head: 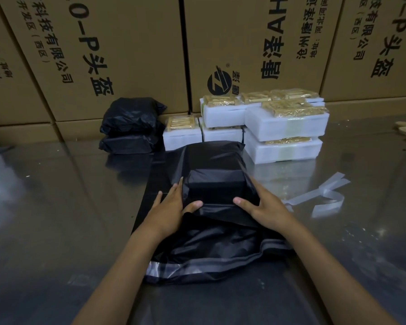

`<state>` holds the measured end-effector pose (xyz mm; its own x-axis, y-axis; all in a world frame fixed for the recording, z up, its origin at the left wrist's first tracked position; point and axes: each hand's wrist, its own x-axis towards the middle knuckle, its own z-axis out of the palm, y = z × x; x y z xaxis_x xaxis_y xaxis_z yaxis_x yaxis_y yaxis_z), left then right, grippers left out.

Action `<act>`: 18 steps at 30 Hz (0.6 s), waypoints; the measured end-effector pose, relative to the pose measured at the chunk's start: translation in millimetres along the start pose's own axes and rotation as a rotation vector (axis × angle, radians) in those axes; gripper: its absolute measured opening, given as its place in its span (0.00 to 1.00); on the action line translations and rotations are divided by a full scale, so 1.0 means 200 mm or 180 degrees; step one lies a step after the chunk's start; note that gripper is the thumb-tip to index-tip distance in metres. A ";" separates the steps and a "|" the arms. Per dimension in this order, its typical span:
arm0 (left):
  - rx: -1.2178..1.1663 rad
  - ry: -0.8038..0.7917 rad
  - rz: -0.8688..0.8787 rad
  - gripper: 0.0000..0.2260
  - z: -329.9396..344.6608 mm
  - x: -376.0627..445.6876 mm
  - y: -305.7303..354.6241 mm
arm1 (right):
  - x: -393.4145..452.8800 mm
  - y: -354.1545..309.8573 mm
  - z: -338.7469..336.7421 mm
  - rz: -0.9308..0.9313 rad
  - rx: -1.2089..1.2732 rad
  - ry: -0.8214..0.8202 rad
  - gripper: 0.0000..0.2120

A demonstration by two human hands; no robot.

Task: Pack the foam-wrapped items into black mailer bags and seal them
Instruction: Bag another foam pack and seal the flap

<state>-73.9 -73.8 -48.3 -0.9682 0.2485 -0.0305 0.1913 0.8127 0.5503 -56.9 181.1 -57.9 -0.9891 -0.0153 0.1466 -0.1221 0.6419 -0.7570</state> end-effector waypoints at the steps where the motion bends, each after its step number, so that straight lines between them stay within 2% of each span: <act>1: -0.0003 0.0006 -0.0042 0.40 0.00 0.00 0.00 | 0.00 0.01 0.00 0.0043 -0.0055 0.0005 0.37; 5: 0.0111 0.0207 0.0034 0.41 0.00 -0.01 0.00 | -0.02 0.00 0.02 -0.0062 -0.0371 0.0258 0.37; 7: 0.0002 0.0225 0.0288 0.39 -0.02 -0.03 -0.02 | -0.05 0.00 0.02 -0.0157 -0.0048 0.0299 0.37; 8: -0.0333 0.0179 0.0339 0.37 -0.05 -0.05 -0.03 | -0.07 0.00 0.01 -0.0190 0.0270 0.0307 0.35; 10: -0.1054 0.0229 0.0343 0.29 -0.11 -0.11 -0.07 | -0.13 0.01 -0.05 -0.0269 0.0786 0.0536 0.25; 12: -0.0966 0.0427 0.0570 0.17 -0.18 -0.18 -0.15 | -0.20 0.05 -0.13 -0.0520 0.0530 0.0858 0.19; 13: -0.0777 0.0406 0.0694 0.18 -0.20 -0.22 -0.20 | -0.25 0.08 -0.18 -0.0672 0.0214 0.0855 0.20; 16: -0.0370 0.0023 0.0836 0.27 -0.24 -0.34 -0.30 | -0.38 0.13 -0.26 -0.0970 -0.0649 0.0137 0.35; 18: -0.0447 -0.0116 0.0822 0.29 -0.24 -0.38 -0.31 | -0.45 0.15 -0.27 -0.0993 -0.0767 -0.0254 0.40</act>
<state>-19.4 -167.9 -40.4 -0.8834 0.4584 0.0972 0.4040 0.6399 0.6537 33.4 242.8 -59.4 -0.9120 -0.2913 0.2889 -0.4042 0.7583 -0.5115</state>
